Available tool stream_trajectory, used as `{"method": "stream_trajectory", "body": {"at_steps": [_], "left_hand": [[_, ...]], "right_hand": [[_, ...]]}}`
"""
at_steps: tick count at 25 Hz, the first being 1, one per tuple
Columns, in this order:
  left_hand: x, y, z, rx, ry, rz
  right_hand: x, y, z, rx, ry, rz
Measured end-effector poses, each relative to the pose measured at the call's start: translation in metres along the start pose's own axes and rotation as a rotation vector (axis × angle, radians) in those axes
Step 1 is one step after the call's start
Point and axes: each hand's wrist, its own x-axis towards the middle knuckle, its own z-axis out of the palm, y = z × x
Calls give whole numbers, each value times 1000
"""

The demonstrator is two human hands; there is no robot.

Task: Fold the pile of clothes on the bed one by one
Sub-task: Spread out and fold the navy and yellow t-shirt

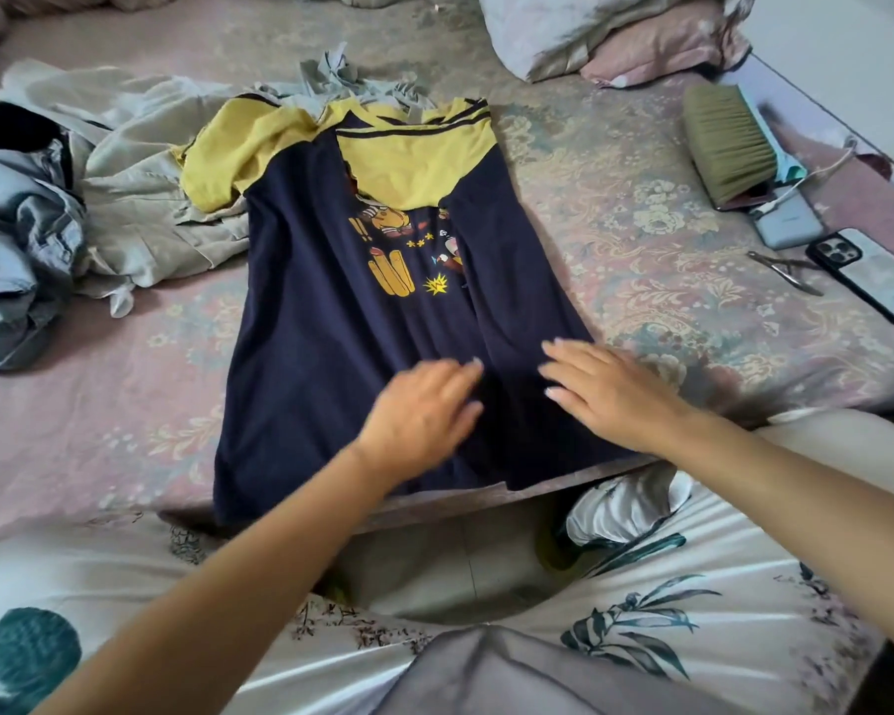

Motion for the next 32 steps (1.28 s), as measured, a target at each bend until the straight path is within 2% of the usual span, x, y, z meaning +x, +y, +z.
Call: {"method": "stream_trajectory", "body": {"at_steps": [1, 3, 4, 5, 8, 9, 12, 14, 15, 17, 18, 20, 23, 25, 27, 28, 30, 32], "left_hand": [[4, -23, -7, 69, -71, -153], [-4, -58, -7, 193, -436, -412], [-13, -67, -3, 184, -546, -457], [-24, -71, 2, 163, -563, -445], [-49, -80, -2, 139, -452, -448], [-57, -90, -8, 149, -408, -535], [-91, -113, -32, 171, -178, -1007], [-97, -114, -45, 36, -30, -1179], [-94, -112, -49, -85, 4, -1211], [-91, -108, -53, -221, 2, -1211], [-93, -106, -56, -196, -5, -1197], [-104, -102, -66, 3, -73, -1158], [-122, -93, -67, 271, -321, -1112], [-110, -93, -55, 442, -347, -994], [-89, -97, -46, 424, -321, -794], [-84, -99, -39, 339, -328, -691], [-87, -95, -26, 175, -419, -642], [-90, -95, -20, 178, -392, -617]], "right_hand": [[22, -12, 4, 32, -20, 96], [49, -29, 20, 41, -181, 234], [53, -35, 31, 29, -272, 265], [52, -38, 38, 10, -323, 281], [49, -43, 46, -1, -282, 297], [52, -48, 46, 1, -261, 277], [61, -78, 52, -32, -302, 208], [65, -92, 56, -52, -329, 224], [66, -94, 57, -57, -331, 231], [65, -92, 57, -71, -325, 232], [64, -90, 56, -70, -320, 235], [63, -87, 56, -54, -326, 260], [62, -90, 57, -79, -316, 248], [68, -93, 54, -90, -316, 238], [76, -99, 48, -81, -316, 236], [78, -101, 48, -83, -321, 232], [77, -104, 53, -88, -353, 220], [80, -105, 57, -100, -329, 231]]}}
